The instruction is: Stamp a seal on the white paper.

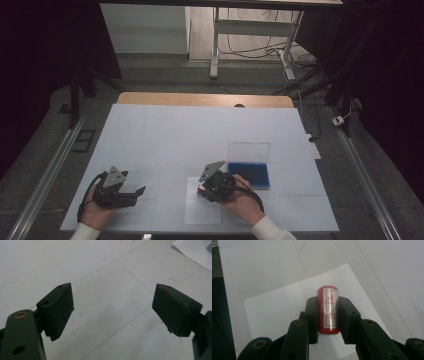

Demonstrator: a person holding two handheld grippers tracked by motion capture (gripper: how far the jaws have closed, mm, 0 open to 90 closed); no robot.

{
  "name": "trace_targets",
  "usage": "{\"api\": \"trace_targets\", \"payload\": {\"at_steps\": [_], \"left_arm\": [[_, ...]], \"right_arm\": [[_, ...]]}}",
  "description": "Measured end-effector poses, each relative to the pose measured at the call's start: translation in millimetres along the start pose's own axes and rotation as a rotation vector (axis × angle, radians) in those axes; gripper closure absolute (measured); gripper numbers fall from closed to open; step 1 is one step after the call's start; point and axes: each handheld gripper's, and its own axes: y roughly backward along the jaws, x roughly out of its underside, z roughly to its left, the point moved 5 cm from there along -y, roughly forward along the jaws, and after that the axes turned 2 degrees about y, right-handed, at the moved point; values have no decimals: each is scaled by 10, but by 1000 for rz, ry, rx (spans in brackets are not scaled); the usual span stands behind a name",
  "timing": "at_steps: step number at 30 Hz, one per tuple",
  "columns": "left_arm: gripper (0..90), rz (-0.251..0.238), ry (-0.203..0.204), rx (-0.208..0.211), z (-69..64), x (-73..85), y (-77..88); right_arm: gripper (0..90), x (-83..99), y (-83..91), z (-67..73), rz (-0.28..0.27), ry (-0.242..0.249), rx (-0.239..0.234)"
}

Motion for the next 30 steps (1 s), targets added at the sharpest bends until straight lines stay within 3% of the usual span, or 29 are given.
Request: {"api": "trace_targets", "payload": {"at_steps": [30], "left_arm": [[179, -2, 5, -2, 3, 9, 14]], "right_arm": [[708, 21, -8, -2, -7, -4, 2]]}}
